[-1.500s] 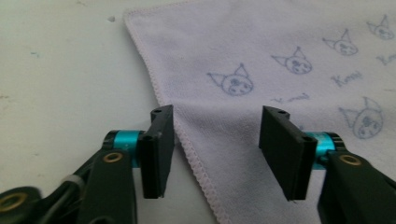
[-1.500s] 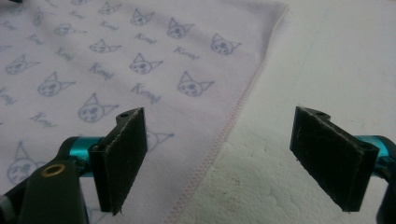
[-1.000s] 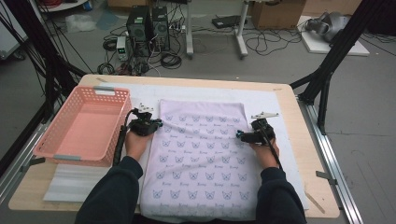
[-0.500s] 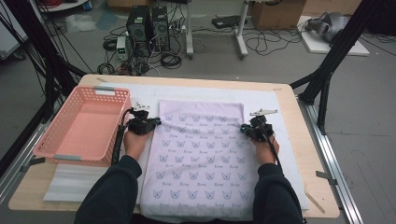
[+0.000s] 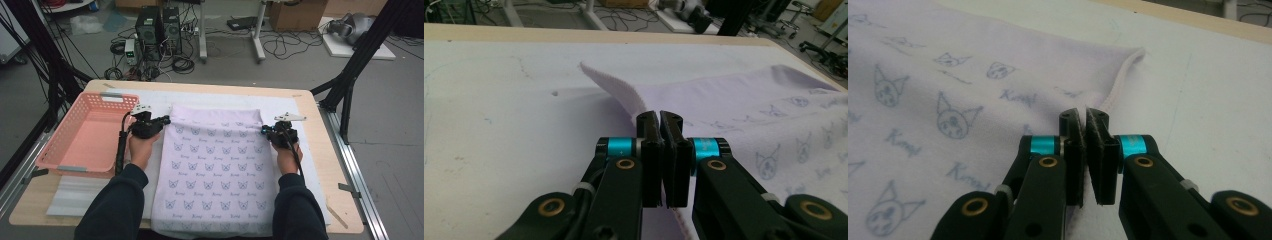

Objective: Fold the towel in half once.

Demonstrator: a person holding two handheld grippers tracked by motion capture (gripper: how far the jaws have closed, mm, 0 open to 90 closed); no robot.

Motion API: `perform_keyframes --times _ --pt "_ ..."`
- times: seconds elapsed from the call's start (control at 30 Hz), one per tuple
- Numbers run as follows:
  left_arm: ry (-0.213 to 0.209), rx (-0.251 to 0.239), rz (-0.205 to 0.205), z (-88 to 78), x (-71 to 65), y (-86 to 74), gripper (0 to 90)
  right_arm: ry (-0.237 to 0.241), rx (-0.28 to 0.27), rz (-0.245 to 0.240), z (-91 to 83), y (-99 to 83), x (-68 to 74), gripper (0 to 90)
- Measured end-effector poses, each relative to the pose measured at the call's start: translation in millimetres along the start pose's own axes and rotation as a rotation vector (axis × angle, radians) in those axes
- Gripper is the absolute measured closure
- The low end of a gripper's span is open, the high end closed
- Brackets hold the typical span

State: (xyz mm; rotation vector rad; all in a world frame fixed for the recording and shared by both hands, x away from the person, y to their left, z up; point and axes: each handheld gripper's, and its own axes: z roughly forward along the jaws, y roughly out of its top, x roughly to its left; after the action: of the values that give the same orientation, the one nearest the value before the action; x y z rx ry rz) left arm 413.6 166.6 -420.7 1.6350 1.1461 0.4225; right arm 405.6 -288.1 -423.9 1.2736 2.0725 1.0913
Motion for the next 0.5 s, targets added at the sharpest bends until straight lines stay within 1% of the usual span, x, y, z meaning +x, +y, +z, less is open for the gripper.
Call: perform_keyframes --times 0.07,0.1,0.17,0.2,0.3,0.33,0.4,0.43,0.5 --pt "-0.014 0.004 0.005 -3.4 -1.6 1.3 87.2 0.017 -0.003 -0.001 -4.2 1.0 -0.1 86.1" --pt "-0.021 0.011 0.003 -5.2 -2.0 1.8 87.2 0.031 -0.004 0.010 -6.2 1.1 -0.4 86.1" --pt "-0.040 0.027 -0.002 -9.0 -2.2 2.4 87.1 0.046 -0.009 0.008 -11.1 0.8 -0.3 86.0" --pt "-0.047 0.040 -0.003 -11.0 -2.7 2.6 87.1 0.054 -0.016 0.016 -13.8 0.0 0.2 86.0" --pt "-0.076 0.058 -0.034 -18.6 -4.9 2.9 87.0 0.087 -0.016 0.014 -22.0 -4.9 0.3 85.9" --pt "-0.081 0.059 -0.037 -22.1 -6.7 2.7 87.0 0.095 -0.019 0.015 -25.7 -7.3 0.8 85.9" --pt "-0.100 0.048 -0.037 -29.8 -11.2 1.5 87.0 0.119 -0.031 0.026 -33.8 -12.7 2.0 85.9" --pt "-0.112 0.045 -0.033 -33.9 -13.9 0.6 87.0 0.126 -0.034 0.020 -38.5 -15.6 3.0 85.9" --pt "-0.130 0.060 -0.008 -40.8 -20.3 0.4 86.9 0.142 -0.043 0.020 -46.3 -21.2 4.2 85.8"
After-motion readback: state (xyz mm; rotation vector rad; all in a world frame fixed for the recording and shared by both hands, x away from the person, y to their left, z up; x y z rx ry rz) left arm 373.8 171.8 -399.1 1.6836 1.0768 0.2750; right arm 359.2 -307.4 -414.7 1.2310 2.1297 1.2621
